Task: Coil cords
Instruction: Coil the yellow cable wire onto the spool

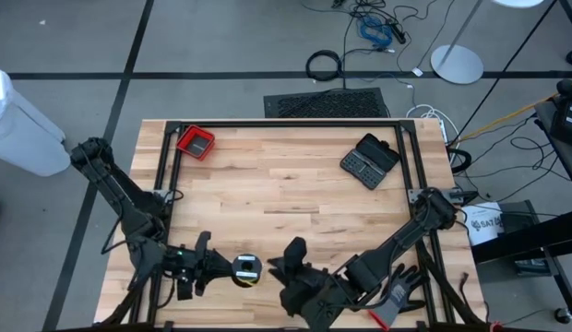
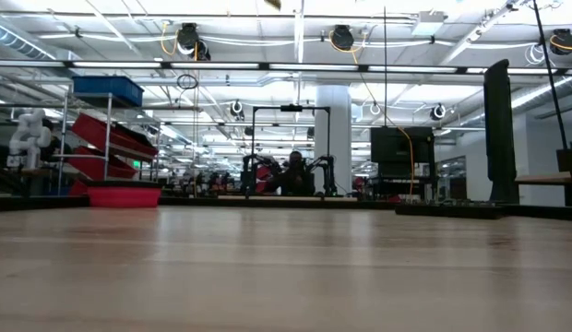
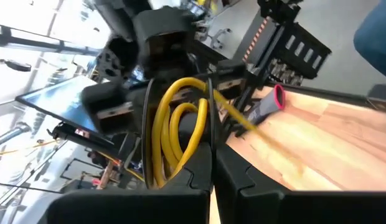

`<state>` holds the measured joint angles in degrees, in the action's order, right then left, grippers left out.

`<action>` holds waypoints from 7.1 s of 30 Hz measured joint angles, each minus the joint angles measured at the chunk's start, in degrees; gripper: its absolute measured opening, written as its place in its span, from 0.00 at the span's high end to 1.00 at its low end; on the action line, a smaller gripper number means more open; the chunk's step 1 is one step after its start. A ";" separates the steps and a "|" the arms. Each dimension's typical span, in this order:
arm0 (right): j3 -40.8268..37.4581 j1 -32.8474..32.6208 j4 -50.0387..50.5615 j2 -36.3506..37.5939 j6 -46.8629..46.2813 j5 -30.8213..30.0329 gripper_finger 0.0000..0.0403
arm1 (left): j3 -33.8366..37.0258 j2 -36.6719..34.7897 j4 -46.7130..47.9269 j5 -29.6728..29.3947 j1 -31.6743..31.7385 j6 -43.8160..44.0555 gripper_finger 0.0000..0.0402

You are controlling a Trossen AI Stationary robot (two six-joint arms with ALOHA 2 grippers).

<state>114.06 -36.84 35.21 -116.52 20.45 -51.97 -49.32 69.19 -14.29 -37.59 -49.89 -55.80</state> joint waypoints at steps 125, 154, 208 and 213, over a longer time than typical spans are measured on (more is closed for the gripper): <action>-0.04 4.61 4.12 16.05 -6.02 -3.44 1.00 | 2.55 27.63 -56.80 37.10 31.62 50.95 0.42; -0.04 4.22 6.05 16.03 -9.10 -3.17 1.00 | 2.56 27.63 -50.24 35.63 36.72 52.26 0.99; -3.22 0.83 35.61 16.01 -40.82 -3.92 1.00 | 3.85 1.10 -6.06 31.75 40.50 54.01 0.99; -5.87 2.36 34.51 16.01 -40.80 -5.19 1.00 | 3.85 -0.93 -5.96 32.16 39.02 53.99 0.99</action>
<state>108.19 -34.48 69.72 -100.51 -20.35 -57.16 -45.47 68.26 -20.25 -5.43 -10.87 -1.80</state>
